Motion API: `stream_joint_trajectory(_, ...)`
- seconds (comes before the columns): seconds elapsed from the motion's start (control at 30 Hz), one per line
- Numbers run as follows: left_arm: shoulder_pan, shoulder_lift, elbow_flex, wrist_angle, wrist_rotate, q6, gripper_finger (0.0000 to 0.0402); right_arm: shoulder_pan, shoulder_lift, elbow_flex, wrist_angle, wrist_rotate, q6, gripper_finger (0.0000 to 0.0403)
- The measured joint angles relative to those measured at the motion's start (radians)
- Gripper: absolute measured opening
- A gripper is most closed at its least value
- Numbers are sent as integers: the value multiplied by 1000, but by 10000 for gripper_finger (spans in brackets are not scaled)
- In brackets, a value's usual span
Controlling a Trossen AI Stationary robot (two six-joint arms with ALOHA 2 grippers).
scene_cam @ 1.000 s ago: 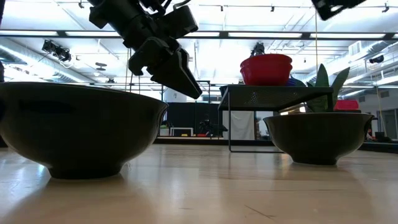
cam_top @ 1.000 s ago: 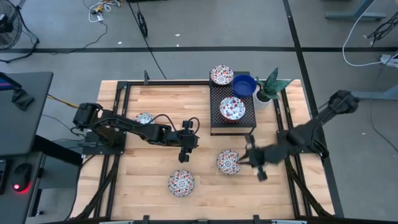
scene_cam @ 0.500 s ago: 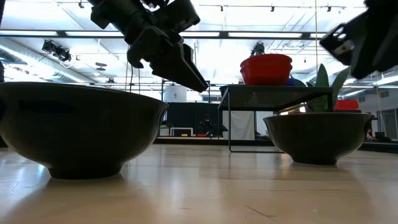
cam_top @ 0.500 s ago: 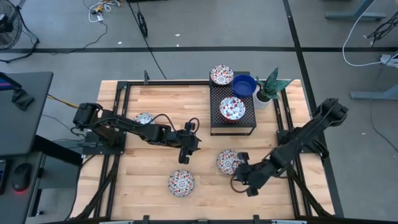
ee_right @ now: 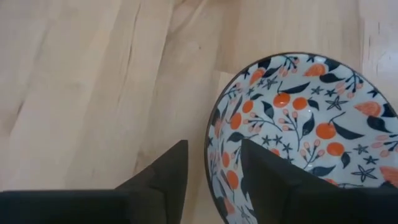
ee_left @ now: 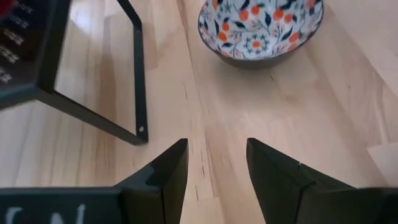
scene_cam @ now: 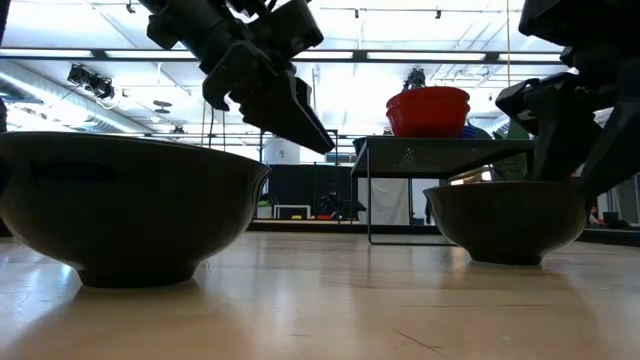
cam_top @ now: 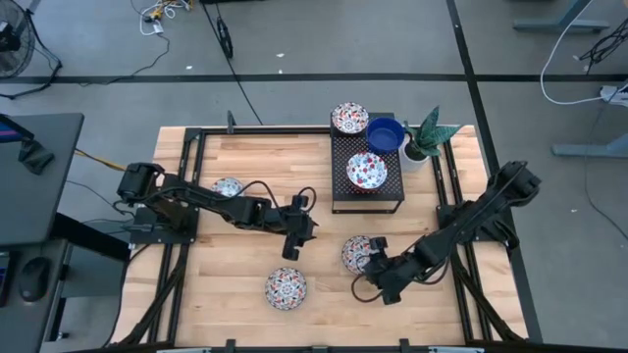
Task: Pick & Place Mini bowls
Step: Stack the right orange patterned bowl on top of the other orange patterned bowl on the shelf
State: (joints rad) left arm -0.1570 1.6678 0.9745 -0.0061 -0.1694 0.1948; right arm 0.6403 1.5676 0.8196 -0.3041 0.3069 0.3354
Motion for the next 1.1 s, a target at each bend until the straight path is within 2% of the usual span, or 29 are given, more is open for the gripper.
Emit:
stream_joint_trajectory(0.27, -2, 4, 0, 4, 0, -2, 167, 7, 25, 0, -10, 0, -6, 93)
stream_joint_trajectory(0.53, -2, 4, 0, 5, -1, -2, 167, 42, 22, 4, -9, 34, -20, 12)
stream_joint_trajectory(0.73, -2, 3, 0, 5, -1, -2, 167, 72, 22, 84, -24, -4, -79, 15)
stream_joint_trajectory(0.83, -4, 3, 0, 1, -1, -18, 167, 72, 22, 169, -103, -1, -146, 6)
stream_joint_trajectory(1.03, -8, 3, -6, -71, 34, -60, 167, 71, 22, 351, -338, 81, -265, 7)
stream_joint_trajectory(1.1, -11, 2, -46, -13, 70, -50, 167, 71, 22, 412, -414, 125, -305, 7)
